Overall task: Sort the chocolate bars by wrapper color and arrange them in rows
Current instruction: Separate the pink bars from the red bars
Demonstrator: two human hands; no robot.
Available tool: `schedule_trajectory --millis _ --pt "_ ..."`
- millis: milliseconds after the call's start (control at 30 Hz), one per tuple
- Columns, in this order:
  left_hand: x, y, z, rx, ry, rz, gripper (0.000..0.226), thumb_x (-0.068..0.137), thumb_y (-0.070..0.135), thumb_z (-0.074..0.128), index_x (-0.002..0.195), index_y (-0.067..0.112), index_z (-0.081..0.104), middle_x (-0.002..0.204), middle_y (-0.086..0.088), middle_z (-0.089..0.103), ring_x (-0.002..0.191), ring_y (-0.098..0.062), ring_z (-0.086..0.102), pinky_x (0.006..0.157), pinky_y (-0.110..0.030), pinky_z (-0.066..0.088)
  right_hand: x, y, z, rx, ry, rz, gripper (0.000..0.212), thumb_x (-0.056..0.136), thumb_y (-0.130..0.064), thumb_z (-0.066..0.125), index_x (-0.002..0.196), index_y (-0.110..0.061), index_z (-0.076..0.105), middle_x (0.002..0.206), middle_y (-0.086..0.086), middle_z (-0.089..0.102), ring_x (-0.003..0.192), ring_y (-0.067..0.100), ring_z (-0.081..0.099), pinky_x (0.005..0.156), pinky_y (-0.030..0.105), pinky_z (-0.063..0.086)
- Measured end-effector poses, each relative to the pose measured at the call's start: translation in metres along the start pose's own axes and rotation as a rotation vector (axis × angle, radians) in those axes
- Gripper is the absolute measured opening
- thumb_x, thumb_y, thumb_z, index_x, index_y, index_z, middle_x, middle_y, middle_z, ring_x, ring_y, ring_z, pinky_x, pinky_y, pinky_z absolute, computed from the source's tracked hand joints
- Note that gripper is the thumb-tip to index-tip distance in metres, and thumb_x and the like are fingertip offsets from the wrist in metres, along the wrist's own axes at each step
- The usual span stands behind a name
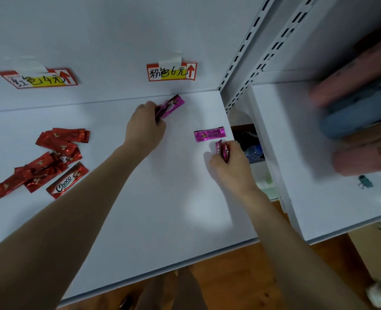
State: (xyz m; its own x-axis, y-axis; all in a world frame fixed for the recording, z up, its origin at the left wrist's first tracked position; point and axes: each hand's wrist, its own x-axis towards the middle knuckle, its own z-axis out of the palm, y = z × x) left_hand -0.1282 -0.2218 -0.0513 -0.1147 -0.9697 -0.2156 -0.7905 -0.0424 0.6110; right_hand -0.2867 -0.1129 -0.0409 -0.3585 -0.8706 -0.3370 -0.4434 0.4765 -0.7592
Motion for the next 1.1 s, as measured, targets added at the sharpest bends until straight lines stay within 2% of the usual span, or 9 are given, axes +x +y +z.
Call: schedule_trajectory --millis 133,233,333,500,700,800,900,1000,1100 --pt "0.021 0.01 0.015 0.126 0.039 0.024 0.032 0.095 0.021 0.051 0.119 0.001 0.051 0.112 -0.021 0.056 0.099 -0.037 0.055 0.068 -0.034 0.036 0.023 -0.005 -0.003 -0.134 0.045 -0.097 0.017 0.087 -0.02 0.057 0.097 -0.008 0.055 0.064 -0.009 0.047 0.065 0.016 0.048 0.067 0.03 0.04" --pt "0.028 0.012 0.02 0.251 0.013 -0.006 0.037 0.094 0.029 0.054 0.121 0.003 0.052 0.115 -0.02 0.055 0.102 -0.036 0.055 0.07 -0.036 0.037 0.04 -0.011 -0.004 -0.243 0.006 -0.177 0.034 0.086 -0.024 0.06 0.117 -0.011 0.055 0.09 0.001 0.063 0.088 0.022 0.058 0.076 0.031 0.043" --pt "0.028 0.012 0.016 0.267 0.005 -0.05 0.039 0.093 0.03 0.056 0.12 0.002 0.053 0.116 -0.02 0.053 0.103 -0.036 0.055 0.07 -0.036 0.037 0.059 -0.013 -0.006 -0.435 -0.049 -0.265 0.039 0.084 -0.026 0.062 0.121 -0.014 0.054 0.104 0.009 0.063 0.095 0.025 0.058 0.073 0.032 0.046" --pt "0.008 0.008 0.012 0.24 0.007 0.022 0.024 0.093 0.015 0.051 0.113 0.001 0.053 0.104 -0.018 0.055 0.089 -0.033 0.055 0.064 -0.033 0.034 0.075 -0.002 -0.004 -0.635 -0.106 -0.316 0.034 0.084 -0.037 0.062 0.11 -0.015 0.061 0.096 0.008 0.063 0.086 0.024 0.059 0.06 0.027 0.037" --pt "-0.036 -0.002 0.009 -0.132 0.072 -0.154 0.006 0.087 0.01 0.049 0.093 0.008 0.049 0.076 -0.003 0.048 0.071 -0.024 0.045 0.053 -0.032 0.027 0.08 0.003 -0.006 -0.468 -0.098 -0.282 0.029 0.083 -0.04 0.062 0.089 -0.012 0.055 0.084 0.003 0.059 0.078 0.021 0.054 0.061 0.03 0.036" --pt "-0.053 0.004 0.016 -0.326 0.129 -0.241 0.004 0.089 0.01 0.048 0.092 0.012 0.047 0.08 -0.004 0.051 0.072 -0.024 0.047 0.055 -0.032 0.033 0.077 -0.019 0.002 -0.151 -0.112 -0.216 0.029 0.088 -0.033 0.059 0.073 -0.016 0.041 0.067 -0.004 0.045 0.066 0.016 0.044 0.061 0.029 0.033" --pt "-0.059 0.016 0.03 -0.441 0.216 -0.288 0.002 0.091 0.011 0.047 0.093 0.012 0.047 0.087 -0.007 0.053 0.078 -0.026 0.051 0.065 -0.031 0.035 0.079 -0.042 0.016 0.031 -0.177 -0.198 0.02 0.09 -0.032 0.056 0.083 -0.016 0.047 0.077 -0.004 0.051 0.078 0.016 0.054 0.068 0.026 0.042" --pt "-0.061 0.026 0.046 -0.266 0.28 -0.266 0.016 0.092 0.014 0.048 0.103 0.004 0.054 0.096 -0.011 0.054 0.093 -0.029 0.051 0.076 -0.032 0.034 0.087 -0.053 0.029 0.046 -0.245 -0.202 0.02 0.092 -0.029 0.055 0.093 -0.01 0.051 0.086 0.002 0.056 0.082 0.017 0.055 0.065 0.011 0.041" --pt "-0.064 0.028 0.06 -0.011 0.257 -0.222 0.018 0.089 0.015 0.05 0.101 0.002 0.058 0.098 -0.015 0.056 0.093 -0.033 0.052 0.077 -0.036 0.034 0.097 -0.056 0.036 0.022 -0.28 -0.235 0.022 0.09 -0.023 0.056 0.098 -0.002 0.054 0.094 0.016 0.063 0.088 0.028 0.059 0.084 0.035 0.049"
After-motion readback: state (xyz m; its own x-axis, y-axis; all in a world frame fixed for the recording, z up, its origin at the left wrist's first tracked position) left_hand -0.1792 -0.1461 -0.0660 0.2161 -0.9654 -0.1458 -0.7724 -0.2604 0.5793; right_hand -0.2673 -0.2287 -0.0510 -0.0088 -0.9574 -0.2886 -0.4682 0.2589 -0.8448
